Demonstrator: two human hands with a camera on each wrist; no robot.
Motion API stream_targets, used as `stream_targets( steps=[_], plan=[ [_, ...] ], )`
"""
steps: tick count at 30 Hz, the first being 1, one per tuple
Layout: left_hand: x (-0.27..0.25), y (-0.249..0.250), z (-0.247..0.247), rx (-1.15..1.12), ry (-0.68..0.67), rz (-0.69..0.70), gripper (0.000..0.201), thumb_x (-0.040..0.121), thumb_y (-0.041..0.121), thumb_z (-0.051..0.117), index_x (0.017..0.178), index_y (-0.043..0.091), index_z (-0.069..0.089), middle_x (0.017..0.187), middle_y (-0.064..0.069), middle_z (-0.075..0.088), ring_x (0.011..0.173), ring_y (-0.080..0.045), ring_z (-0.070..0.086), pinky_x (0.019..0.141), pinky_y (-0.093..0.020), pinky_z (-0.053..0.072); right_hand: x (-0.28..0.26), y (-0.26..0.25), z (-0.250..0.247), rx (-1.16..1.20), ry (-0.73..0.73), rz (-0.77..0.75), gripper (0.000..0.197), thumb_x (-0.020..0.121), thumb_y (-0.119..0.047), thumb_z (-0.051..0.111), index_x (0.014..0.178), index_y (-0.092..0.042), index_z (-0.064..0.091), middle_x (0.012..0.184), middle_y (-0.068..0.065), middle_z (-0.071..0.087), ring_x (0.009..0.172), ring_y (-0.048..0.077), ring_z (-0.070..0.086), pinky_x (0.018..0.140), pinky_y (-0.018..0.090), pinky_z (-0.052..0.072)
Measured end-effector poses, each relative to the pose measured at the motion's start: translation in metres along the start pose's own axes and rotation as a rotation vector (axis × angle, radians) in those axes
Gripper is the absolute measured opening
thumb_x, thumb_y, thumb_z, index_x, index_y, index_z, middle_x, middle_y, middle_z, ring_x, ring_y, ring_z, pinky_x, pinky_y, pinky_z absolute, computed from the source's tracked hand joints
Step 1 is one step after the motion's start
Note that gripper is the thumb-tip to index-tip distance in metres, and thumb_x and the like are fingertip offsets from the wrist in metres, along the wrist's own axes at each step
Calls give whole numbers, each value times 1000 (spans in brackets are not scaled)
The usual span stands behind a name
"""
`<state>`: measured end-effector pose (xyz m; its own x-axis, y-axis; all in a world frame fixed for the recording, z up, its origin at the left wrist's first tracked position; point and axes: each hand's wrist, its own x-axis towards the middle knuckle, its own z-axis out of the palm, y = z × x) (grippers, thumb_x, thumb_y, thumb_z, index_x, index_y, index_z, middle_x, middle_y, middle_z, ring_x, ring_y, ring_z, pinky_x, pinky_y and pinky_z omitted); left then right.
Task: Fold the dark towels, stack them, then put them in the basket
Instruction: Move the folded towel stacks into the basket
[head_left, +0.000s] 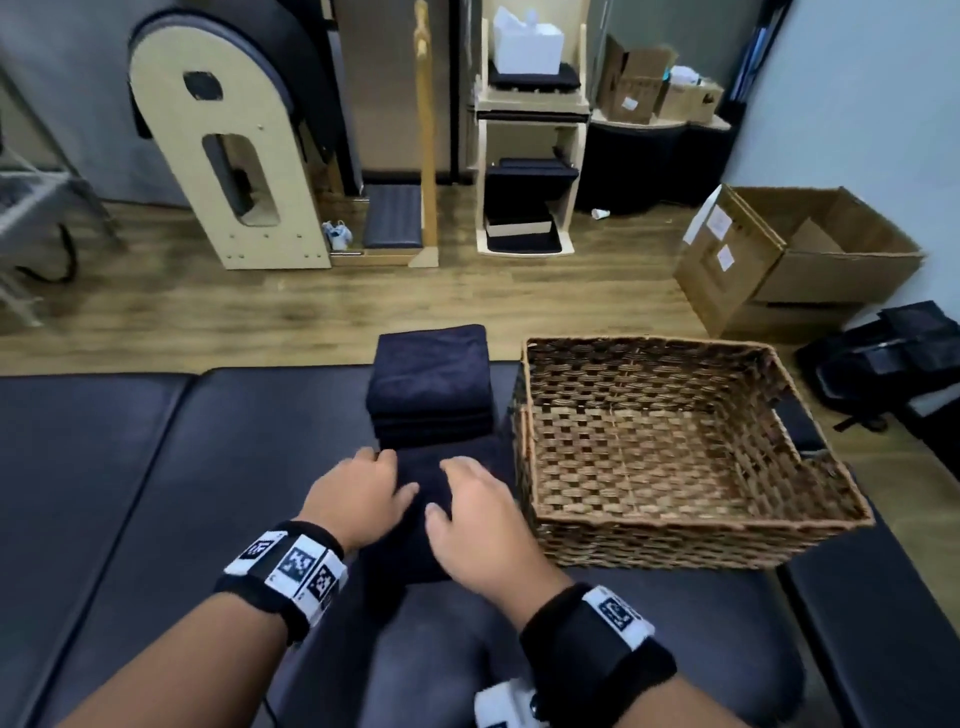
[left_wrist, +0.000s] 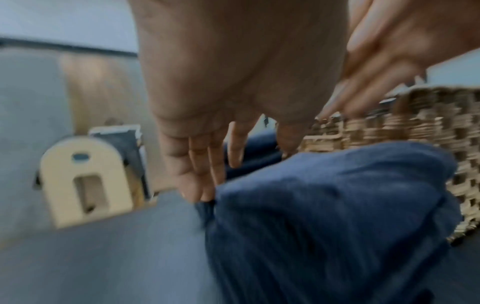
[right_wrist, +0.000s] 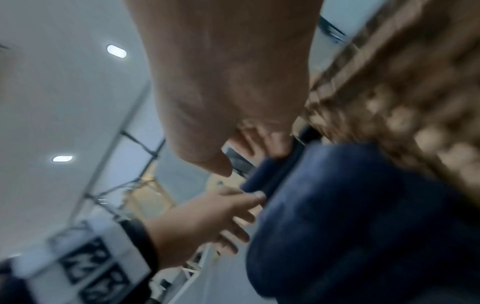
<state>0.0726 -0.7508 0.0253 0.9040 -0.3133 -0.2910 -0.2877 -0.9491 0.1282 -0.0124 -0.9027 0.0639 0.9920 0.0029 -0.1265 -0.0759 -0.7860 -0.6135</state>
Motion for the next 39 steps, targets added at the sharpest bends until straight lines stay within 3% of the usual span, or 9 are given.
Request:
stream_targets(
  steps=[4,8,11,15,18,20,27,31,39],
  plan=[
    [10,-26,30,-290,-200,-202,88,84,76,49,140,9,38,138,-18,55,125,-36,55,101,-40,45,33,13,50,-76,-6,350,87,96,-45,57,157,-1,14,163,26,10,152,38,10,124,40,11],
    [23,-37,62,-753,-318,-303,104,50,91,65,131,27,56,123,1,69,110,-19,66,92,-39,56,56,33,72,-146,108,554,102,82,-55,70,152,0,20,158,26,25,143,40,30,116,44,28],
    [33,-38,70,-995,-280,-415,78,44,72,86,92,12,76,88,-4,78,82,-20,75,80,-41,62,73,46,77,-52,77,660,118,71,-61,78,152,0,18,149,22,42,136,37,43,110,44,40],
    [34,-34,58,-1200,-322,-475,43,61,28,91,87,-2,75,80,-13,77,79,-29,76,80,-46,62,83,55,70,31,42,712,111,65,-62,83,141,4,37,133,18,61,124,32,59,96,34,49],
    [33,-48,58,-1213,-348,-471,43,53,24,88,86,0,76,81,-15,77,81,-31,75,82,-52,60,84,59,65,87,65,660,63,72,-54,79,112,-8,62,117,13,70,113,33,64,87,31,51],
    [32,-67,57,-1191,-346,-478,52,45,29,87,86,-2,75,83,-17,77,82,-33,75,81,-54,60,83,59,69,123,46,639,58,69,-57,78,106,-13,67,112,9,72,111,32,65,87,31,53],
    [18,-90,37,-1089,-373,-481,29,68,24,76,92,9,67,93,-14,75,91,-31,73,90,-49,58,77,42,107,208,-177,605,140,41,-88,71,150,-12,27,143,5,56,130,27,55,110,38,44],
    [29,-101,67,-1055,-338,-420,60,48,57,84,101,31,73,104,1,75,97,-20,72,92,-41,57,84,39,106,176,-244,607,141,61,-74,78,156,-1,4,149,15,50,134,31,51,110,36,43],
    [19,-107,61,-1122,-296,-377,40,64,26,87,100,15,74,94,0,79,94,-19,74,95,-45,56,81,34,120,307,-250,605,135,70,-56,82,159,-11,-9,154,14,42,139,30,45,113,34,38]
  ],
)
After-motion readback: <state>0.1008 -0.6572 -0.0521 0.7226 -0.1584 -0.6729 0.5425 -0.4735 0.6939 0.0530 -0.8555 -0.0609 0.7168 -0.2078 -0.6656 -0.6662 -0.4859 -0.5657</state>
